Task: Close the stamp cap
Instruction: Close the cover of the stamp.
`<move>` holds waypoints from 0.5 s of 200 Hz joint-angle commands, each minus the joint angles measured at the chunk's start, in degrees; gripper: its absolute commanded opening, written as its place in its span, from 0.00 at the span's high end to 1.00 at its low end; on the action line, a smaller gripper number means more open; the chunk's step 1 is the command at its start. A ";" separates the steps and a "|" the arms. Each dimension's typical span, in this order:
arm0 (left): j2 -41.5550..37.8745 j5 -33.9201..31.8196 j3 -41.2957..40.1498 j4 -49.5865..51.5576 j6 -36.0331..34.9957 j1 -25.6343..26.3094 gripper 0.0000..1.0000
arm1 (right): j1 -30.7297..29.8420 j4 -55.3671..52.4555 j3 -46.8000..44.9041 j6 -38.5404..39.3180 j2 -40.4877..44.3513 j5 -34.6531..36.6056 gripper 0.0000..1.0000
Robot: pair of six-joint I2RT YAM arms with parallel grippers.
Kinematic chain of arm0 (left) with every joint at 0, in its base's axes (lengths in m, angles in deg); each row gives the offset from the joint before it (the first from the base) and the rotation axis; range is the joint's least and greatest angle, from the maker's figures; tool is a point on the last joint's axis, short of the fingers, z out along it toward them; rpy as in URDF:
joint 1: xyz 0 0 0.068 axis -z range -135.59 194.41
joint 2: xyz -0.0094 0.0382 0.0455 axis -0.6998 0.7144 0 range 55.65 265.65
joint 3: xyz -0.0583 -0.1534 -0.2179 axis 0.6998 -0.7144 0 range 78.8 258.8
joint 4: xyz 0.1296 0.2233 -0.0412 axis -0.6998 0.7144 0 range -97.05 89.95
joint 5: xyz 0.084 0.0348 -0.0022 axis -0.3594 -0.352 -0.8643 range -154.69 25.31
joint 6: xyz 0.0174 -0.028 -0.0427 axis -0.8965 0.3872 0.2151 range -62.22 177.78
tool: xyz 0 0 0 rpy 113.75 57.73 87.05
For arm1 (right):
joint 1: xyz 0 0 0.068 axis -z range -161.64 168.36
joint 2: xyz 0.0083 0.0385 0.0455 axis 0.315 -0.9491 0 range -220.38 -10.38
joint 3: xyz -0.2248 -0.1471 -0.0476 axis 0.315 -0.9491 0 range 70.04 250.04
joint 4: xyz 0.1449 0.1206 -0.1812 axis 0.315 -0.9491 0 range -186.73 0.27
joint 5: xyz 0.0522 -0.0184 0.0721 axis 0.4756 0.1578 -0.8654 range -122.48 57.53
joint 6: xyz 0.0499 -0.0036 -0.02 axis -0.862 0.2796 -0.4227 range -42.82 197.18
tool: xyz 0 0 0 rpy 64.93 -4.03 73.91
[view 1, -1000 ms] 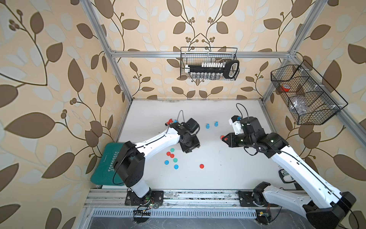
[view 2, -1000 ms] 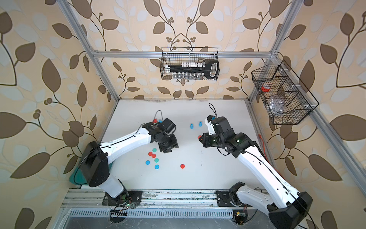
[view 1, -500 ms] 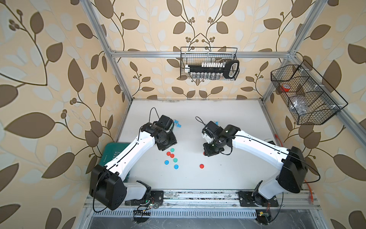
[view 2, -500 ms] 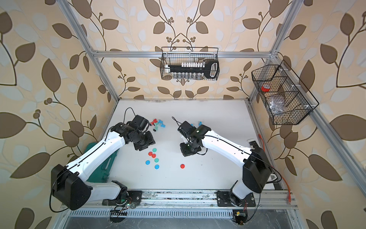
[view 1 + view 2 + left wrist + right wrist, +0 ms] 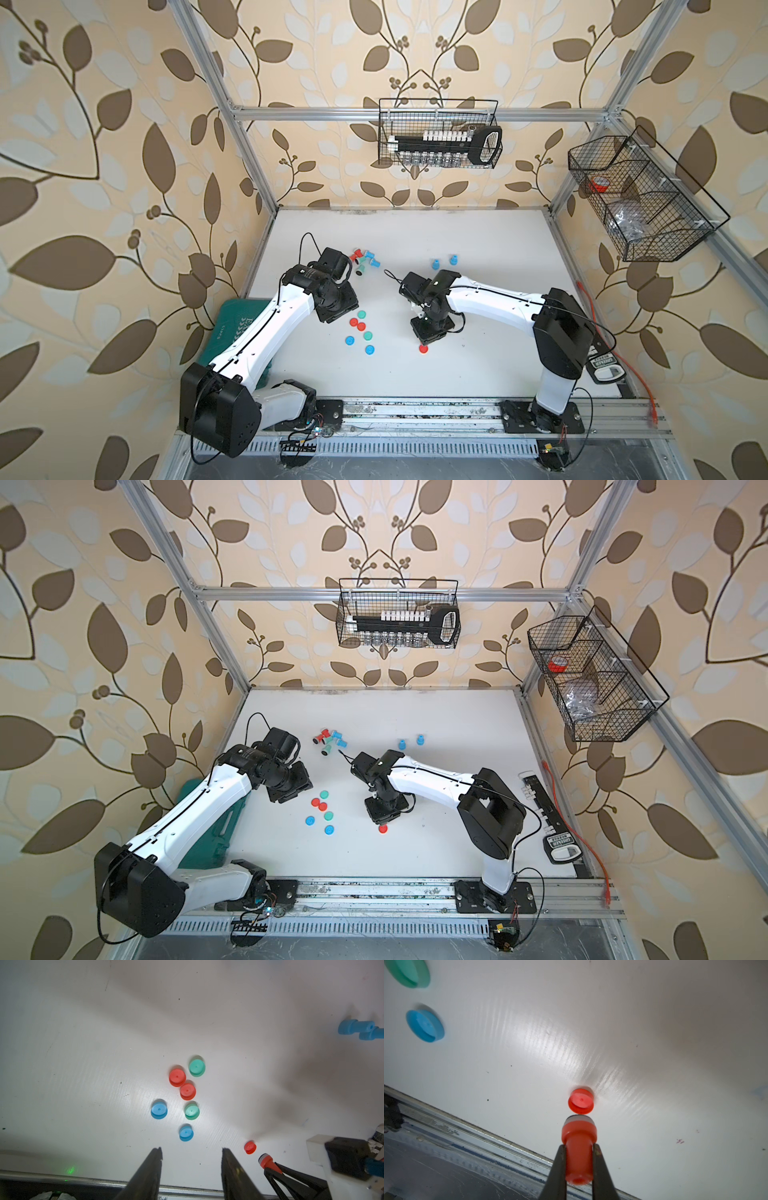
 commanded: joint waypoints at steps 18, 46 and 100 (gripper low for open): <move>-0.69 0.35 -0.27 0.68 -1.80 -1.14 0.52 | -0.24 -2.98 3.06 1.74 -3.04 -1.31 0.87; -0.41 0.71 -0.33 0.48 -2.04 -1.60 0.52 | -0.56 -2.89 4.00 2.02 -4.35 -1.83 0.87; -0.41 0.90 -0.75 0.40 -2.48 -2.54 0.53 | -0.67 -2.80 3.94 2.56 -5.59 -2.03 0.88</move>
